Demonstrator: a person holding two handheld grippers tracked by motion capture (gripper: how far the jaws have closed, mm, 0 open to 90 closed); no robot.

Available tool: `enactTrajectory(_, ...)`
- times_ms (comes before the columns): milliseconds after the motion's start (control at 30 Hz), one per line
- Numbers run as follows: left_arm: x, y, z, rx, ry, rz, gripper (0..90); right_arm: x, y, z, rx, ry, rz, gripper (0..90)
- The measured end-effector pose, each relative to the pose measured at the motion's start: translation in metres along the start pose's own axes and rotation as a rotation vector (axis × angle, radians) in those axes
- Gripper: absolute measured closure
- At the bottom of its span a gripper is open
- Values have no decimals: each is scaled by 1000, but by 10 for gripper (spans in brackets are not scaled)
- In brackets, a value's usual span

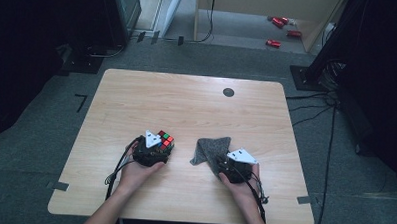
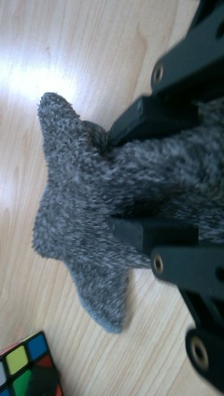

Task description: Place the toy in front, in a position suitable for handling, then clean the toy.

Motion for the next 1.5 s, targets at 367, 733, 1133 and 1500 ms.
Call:
enactTrajectory(367, -6, 6, -12, -74, -65, 12, 350, -6, 6, -10, -48, 34, 61, 771)
enactTrajectory(733, -20, 22, -30, -113, -137, 34, 349, -2, 25, -27, -111, 59, 74, 769)
enactTrajectory(1133, -36, 42, -35, -120, -187, 104, 349, 4, 56, -45, -152, 85, 63, 766)
enactTrajectory(1500, -47, 53, -34, -127, -229, 139, 350, 17, 88, -46, -178, 152, 45, 767)
Point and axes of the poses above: each handheld gripper's, and its own axes: z roughly forward along the jaws, y roughly out of its top, x roughly to its left, the point moved 5 cm from there along z, roughly forward along the jaws, and after that the axes turned 10 degrees about -x, right-handed, at the moved point
